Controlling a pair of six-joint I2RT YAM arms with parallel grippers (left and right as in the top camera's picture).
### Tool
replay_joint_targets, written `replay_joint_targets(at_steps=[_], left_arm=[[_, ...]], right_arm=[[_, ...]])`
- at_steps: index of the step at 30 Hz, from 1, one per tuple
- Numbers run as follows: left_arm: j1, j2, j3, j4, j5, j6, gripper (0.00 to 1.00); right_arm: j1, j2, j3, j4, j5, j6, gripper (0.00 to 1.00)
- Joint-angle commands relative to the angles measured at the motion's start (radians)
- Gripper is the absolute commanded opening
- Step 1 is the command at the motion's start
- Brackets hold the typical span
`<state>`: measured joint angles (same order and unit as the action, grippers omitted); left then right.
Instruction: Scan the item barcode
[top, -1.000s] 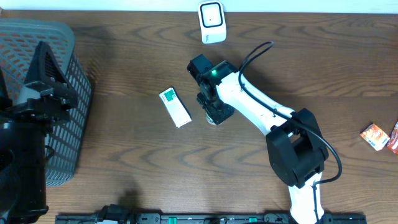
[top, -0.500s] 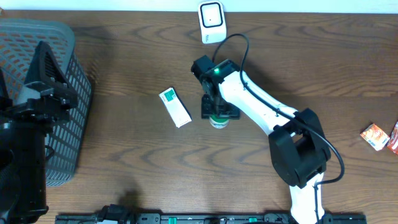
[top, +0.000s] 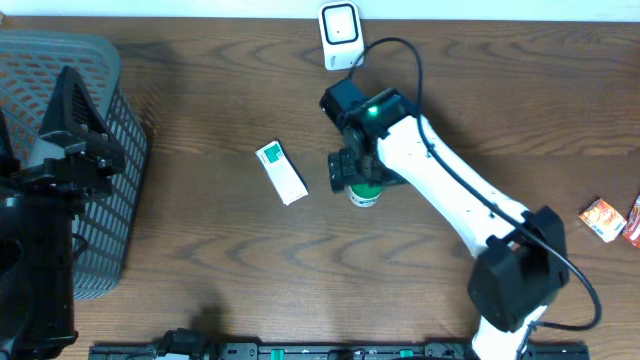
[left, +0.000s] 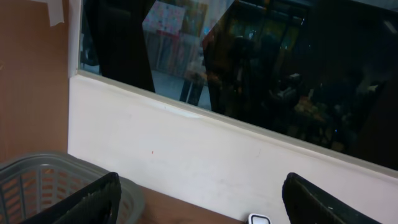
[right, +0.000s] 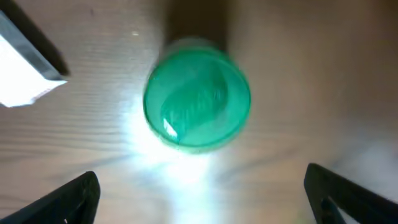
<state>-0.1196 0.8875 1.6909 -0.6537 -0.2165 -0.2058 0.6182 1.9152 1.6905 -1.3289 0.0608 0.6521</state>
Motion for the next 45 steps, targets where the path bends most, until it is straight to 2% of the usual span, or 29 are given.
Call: replay_joint_targets(at_steps=[1, 5, 9, 26, 28, 30, 33, 38, 42, 45], left_arm=[[0.003, -0.003, 0.0, 0.003, -0.005, 0.002, 0.83], [0.003, -0.003, 0.0, 0.003, -0.005, 0.002, 0.83], [0.003, -0.003, 0.0, 0.003, -0.005, 0.002, 0.83], [0.003, -0.003, 0.0, 0.003, -0.005, 0.002, 0.83], [0.003, -0.003, 0.0, 0.003, -0.005, 0.002, 0.83], [0.003, -0.003, 0.0, 0.003, -0.005, 0.002, 0.83], [0.003, -0.003, 0.0, 0.003, -0.005, 0.002, 0.83], [0.003, -0.003, 0.0, 0.003, -0.005, 0.002, 0.83], [0.003, -0.003, 0.0, 0.003, -0.005, 0.002, 0.83], [0.003, -0.003, 0.0, 0.003, -0.005, 0.002, 0.83]], right_arm=[[-0.015, -0.015, 0.014, -0.035, -0.103, 0.5, 0.99], [-0.014, -0.011, 0.014, 0.002, -0.051, 0.753, 0.99], [-0.014, 0.005, 0.014, 0.013, 0.018, 0.936, 0.99], [-0.019, 0.192, 0.014, 0.103, 0.001, 1.004, 0.99], [-0.02, 0.203, 0.014, 0.111, 0.001, 1.004, 0.93], [-0.02, 0.21, 0.014, 0.111, 0.001, 1.003, 0.77], [-0.02, 0.212, 0.014, 0.111, 0.001, 0.984, 0.66], [-0.02, 0.212, 0.014, 0.11, -0.01, 0.886, 0.64], [-0.022, 0.209, 0.014, 0.109, -0.012, 0.696, 0.63], [-0.03, 0.205, 0.014, 0.109, -0.013, 0.515, 0.58]])
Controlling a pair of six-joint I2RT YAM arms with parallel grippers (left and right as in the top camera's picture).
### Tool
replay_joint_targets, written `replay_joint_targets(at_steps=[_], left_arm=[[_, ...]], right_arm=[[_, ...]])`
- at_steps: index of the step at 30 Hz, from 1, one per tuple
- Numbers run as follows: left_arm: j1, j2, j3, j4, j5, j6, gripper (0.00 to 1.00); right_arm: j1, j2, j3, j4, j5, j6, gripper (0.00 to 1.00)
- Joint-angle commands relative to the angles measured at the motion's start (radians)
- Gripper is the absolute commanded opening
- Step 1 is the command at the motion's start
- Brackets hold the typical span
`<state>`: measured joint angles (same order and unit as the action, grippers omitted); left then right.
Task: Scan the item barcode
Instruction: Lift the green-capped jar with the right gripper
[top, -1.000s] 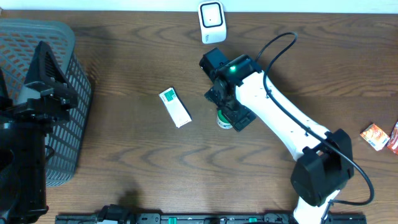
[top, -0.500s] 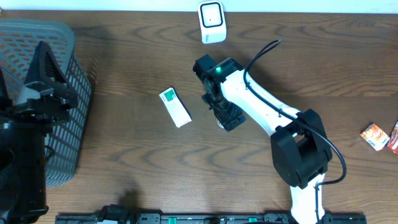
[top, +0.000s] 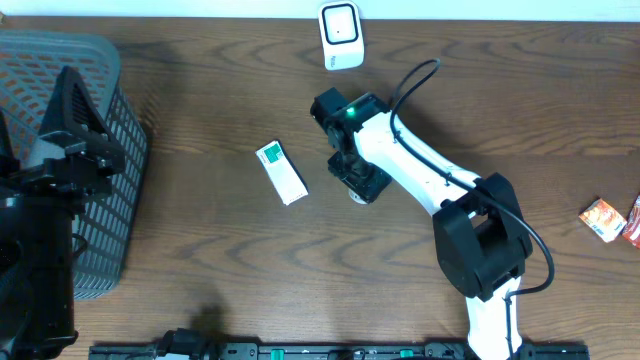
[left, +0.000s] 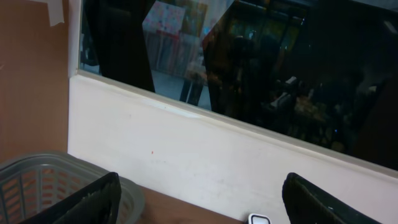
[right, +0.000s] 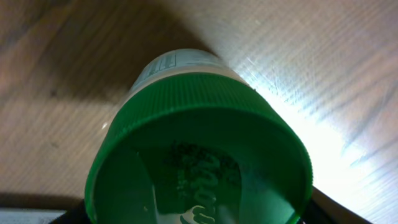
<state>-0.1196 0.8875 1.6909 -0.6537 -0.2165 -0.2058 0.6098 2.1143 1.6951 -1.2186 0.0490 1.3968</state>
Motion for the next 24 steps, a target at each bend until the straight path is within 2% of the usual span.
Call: replay_joint_targets(at_steps=[1, 3, 4, 6, 8, 11, 12, 14, 18, 24], left_arm=[[0.003, -0.003, 0.0, 0.003, -0.005, 0.002, 0.83], [0.003, -0.003, 0.0, 0.003, -0.005, 0.002, 0.83], [0.003, -0.003, 0.0, 0.003, -0.005, 0.002, 0.83], [0.003, -0.003, 0.0, 0.003, -0.005, 0.002, 0.83], [0.003, -0.003, 0.0, 0.003, -0.005, 0.002, 0.83], [0.003, -0.003, 0.0, 0.003, -0.005, 0.002, 0.83], [0.003, -0.003, 0.0, 0.003, -0.005, 0.002, 0.83], [0.003, -0.003, 0.0, 0.003, -0.005, 0.002, 0.83], [0.003, -0.003, 0.0, 0.003, -0.005, 0.002, 0.83], [0.003, -0.003, 0.0, 0.003, -0.005, 0.002, 0.83]], right_arm=[[-0.028, 0.002, 0.012, 0.002, -0.002, -0.352, 0.59], [-0.035, -0.001, 0.016, 0.003, -0.002, -0.538, 0.62], [-0.037, -0.002, 0.019, 0.002, -0.002, -0.664, 0.66], [-0.037, -0.008, 0.023, -0.013, 0.005, -0.827, 0.74], [-0.035, -0.017, 0.024, -0.027, 0.036, -0.902, 0.82], [-0.035, -0.039, 0.026, -0.04, 0.048, -0.911, 0.96], [-0.035, -0.051, 0.027, -0.044, 0.024, -0.889, 0.99], [-0.039, -0.064, 0.035, -0.059, -0.02, -0.809, 0.99], [-0.058, -0.074, 0.047, -0.093, -0.138, -0.495, 0.99], [-0.087, -0.074, 0.045, -0.045, -0.149, -0.312, 0.99]])
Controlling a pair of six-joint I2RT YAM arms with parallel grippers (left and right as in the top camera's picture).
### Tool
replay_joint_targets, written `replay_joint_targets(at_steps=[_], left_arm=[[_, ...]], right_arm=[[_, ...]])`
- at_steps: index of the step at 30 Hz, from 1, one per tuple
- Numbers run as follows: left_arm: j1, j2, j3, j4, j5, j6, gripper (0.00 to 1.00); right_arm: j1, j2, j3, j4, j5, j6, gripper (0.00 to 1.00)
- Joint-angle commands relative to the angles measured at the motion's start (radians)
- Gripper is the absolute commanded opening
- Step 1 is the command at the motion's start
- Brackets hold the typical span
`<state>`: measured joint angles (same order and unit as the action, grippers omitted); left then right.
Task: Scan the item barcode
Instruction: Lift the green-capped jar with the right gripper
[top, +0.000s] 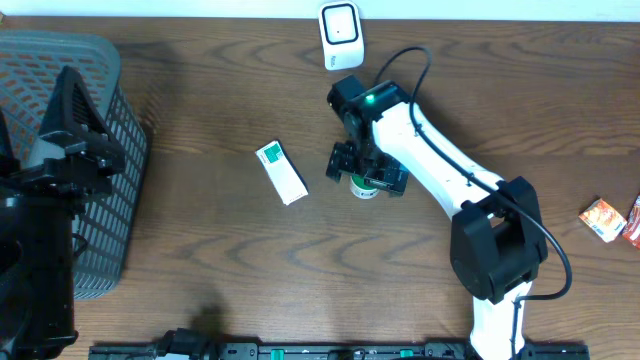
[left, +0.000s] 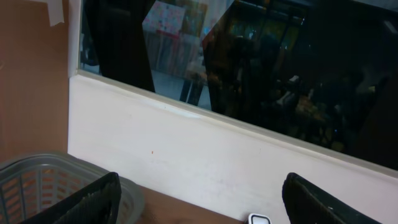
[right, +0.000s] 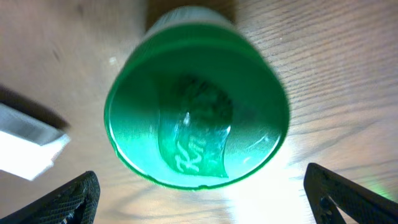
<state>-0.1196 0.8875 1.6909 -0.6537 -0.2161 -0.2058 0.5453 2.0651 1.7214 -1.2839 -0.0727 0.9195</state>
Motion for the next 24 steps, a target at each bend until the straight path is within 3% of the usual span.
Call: replay_joint_targets(at_steps=[1, 14, 24], left_arm=[[0.003, -0.003, 0.0, 0.003, -0.005, 0.002, 0.83], [0.003, -0.003, 0.0, 0.003, -0.005, 0.002, 0.83], [0.003, -0.003, 0.0, 0.003, -0.005, 0.002, 0.83]], right_arm=[[-0.027, -0.024, 0.017, 0.04, -0.016, 0.164, 0.99], [-0.039, -0.008, -0.066, 0.112, 0.011, 0.201, 0.99], [-0.039, -0.007, -0.208, 0.269, -0.038, 0.202, 0.97]])
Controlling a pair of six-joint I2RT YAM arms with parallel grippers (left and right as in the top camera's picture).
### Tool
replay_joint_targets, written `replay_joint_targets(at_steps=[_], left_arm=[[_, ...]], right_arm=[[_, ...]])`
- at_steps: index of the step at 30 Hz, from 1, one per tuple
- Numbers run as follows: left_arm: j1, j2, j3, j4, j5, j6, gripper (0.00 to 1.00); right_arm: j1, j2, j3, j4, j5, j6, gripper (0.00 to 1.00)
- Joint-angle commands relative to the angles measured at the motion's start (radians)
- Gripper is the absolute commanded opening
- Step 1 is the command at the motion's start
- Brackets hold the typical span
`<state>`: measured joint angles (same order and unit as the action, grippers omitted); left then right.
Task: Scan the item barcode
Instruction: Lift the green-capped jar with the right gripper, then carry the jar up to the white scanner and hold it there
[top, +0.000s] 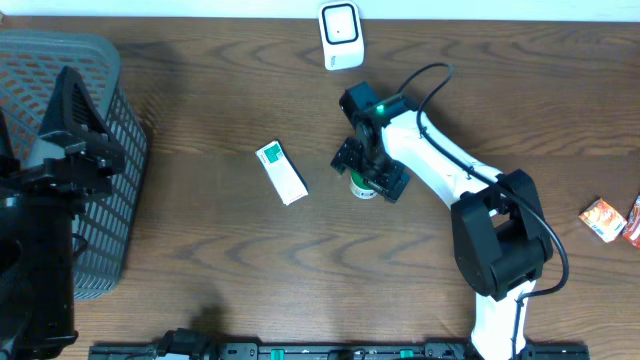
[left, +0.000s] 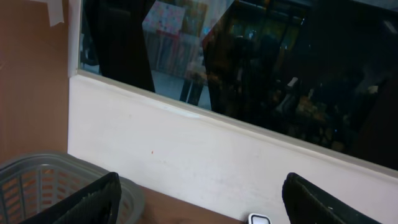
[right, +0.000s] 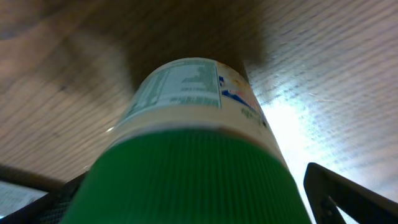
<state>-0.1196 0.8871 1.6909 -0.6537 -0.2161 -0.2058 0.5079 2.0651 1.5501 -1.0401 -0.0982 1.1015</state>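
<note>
A white bottle with a green cap (top: 362, 186) stands upright mid-table. In the right wrist view its ribbed cap (right: 186, 180) fills the bottom of the frame and its printed label (right: 186, 84) shows beyond. My right gripper (top: 367, 172) (right: 199, 193) is open, low over the bottle, with the cap between its fingers (right: 348, 196). The white scanner (top: 340, 24) (left: 260, 219) stands at the table's far edge. My left gripper (top: 80, 110) (left: 199, 199) is open at the far left, holding nothing and facing the wall.
A green-and-white box (top: 281, 172) lies left of the bottle. A grey mesh basket (top: 100, 60) (left: 37, 180) sits at the left edge by the left arm. Red snack packets (top: 602, 218) lie at the far right. The right arm's cable arcs toward the scanner.
The right wrist camera looked straight down on the cap's top; now it is lower and tilted, showing the bottle's side and label, with the cap between the fingers. The left arm is unchanged.
At first my open right gripper was well above the upright bottle. Then it was close over the cap at a tilt, then looking straight down onto it, and now it is low around the cap. The bottle, box and left arm have kept their places.
</note>
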Motion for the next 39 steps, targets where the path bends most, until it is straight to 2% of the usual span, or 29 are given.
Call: replay_joint_targets(at_steps=[1, 6, 14, 21, 23, 26, 28, 34, 39], left_arm=[[0.003, -0.002, 0.0, 0.003, -0.005, 0.002, 0.83], [0.003, -0.002, 0.0, 0.003, -0.005, 0.002, 0.83], [0.003, -0.002, 0.0, 0.003, -0.005, 0.002, 0.83], [0.003, -0.002, 0.0, 0.003, -0.005, 0.002, 0.83], [0.003, -0.002, 0.0, 0.003, -0.005, 0.002, 0.83], [0.003, -0.002, 0.0, 0.003, -0.005, 0.002, 0.83], [0.003, -0.002, 0.0, 0.003, -0.005, 0.002, 0.83], [0.003, -0.002, 0.0, 0.003, -0.005, 0.002, 0.83], [0.003, -0.002, 0.0, 0.003, -0.005, 0.002, 0.83]], right_arm=[[-0.002, -0.007, -0.046, 0.035, -0.013, 0.021, 0.96], [-0.003, -0.007, -0.08, 0.079, -0.005, 0.02, 0.92], [-0.003, -0.007, -0.085, 0.084, 0.023, 0.02, 0.75], [-0.003, -0.007, -0.085, 0.083, 0.048, 0.019, 0.63], [-0.003, -0.007, -0.085, 0.083, 0.053, 0.019, 0.63], [-0.004, -0.006, -0.086, 0.083, 0.056, 0.02, 0.79], [-0.007, -0.002, -0.087, 0.084, 0.06, 0.02, 0.83], [-0.011, 0.03, -0.087, 0.083, 0.062, 0.02, 0.8], [-0.011, 0.041, -0.087, 0.083, 0.04, 0.02, 0.67]])
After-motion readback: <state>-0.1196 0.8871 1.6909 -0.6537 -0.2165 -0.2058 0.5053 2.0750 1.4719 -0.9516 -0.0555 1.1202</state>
